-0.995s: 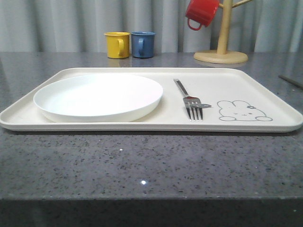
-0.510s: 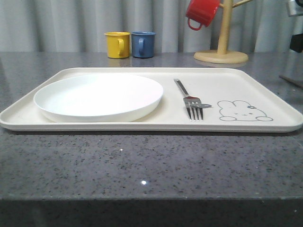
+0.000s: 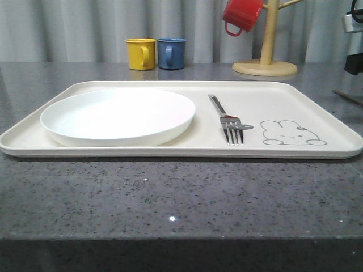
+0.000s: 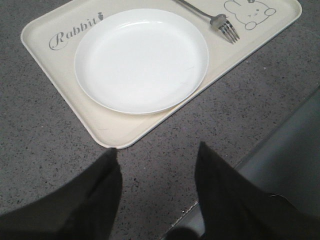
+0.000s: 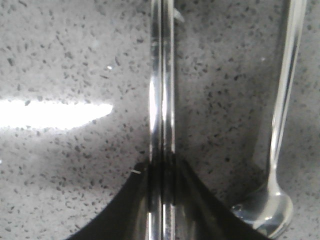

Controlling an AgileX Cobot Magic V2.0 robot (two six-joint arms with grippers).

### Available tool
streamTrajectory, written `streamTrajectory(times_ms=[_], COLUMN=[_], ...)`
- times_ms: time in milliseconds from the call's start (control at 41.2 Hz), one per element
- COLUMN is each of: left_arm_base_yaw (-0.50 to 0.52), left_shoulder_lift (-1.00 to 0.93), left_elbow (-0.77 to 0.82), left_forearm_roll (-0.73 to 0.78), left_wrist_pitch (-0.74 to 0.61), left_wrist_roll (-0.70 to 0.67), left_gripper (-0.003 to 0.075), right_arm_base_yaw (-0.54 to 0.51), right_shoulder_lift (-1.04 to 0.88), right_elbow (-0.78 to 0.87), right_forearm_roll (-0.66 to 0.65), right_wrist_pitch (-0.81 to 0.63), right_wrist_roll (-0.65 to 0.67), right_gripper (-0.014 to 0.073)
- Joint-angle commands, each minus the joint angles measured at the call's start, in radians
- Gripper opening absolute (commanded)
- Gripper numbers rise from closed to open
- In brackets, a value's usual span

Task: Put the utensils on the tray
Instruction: 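Lower the right gripper onto the chopsticks and close, then place the chopsticks on the tray beside the fork and release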

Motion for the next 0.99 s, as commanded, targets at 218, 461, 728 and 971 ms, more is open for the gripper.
streamTrajectory(times_ms=[218,461,728,971], left_arm_base_yaw=[-0.007,-0.007,-0.007,-0.007], left_shoulder_lift=[-0.002,-0.002,-0.002,-0.002], left_elbow=[-0.026,-0.026,-0.026,-0.026], left_forearm_roll=[-0.019,-0.019,-0.019,-0.019], left_wrist_pitch=[-0.068,-0.068,-0.068,-0.068], left_wrist_roll=[-0.009,-0.009,-0.009,-0.009], left_gripper=[0.0338,0.0338,0.0338,0.0338], right_arm_base_yaw=[-0.006,-0.006,0.065,0.227], right_shoulder_lift=[-0.041,-0.082,-0.215,-0.254], right_elbow=[-0.022,-0.022,-0.022,-0.025], right_forearm_roll=[0.000,-0.001,0.049,0.117], right_wrist_pitch=[0.017,0.064,0.100,0.149], right_wrist_roll=[-0.013,-0.016,-0.016,-0.015], right_gripper=[0.0052,0.0050,0.0050,0.0050])
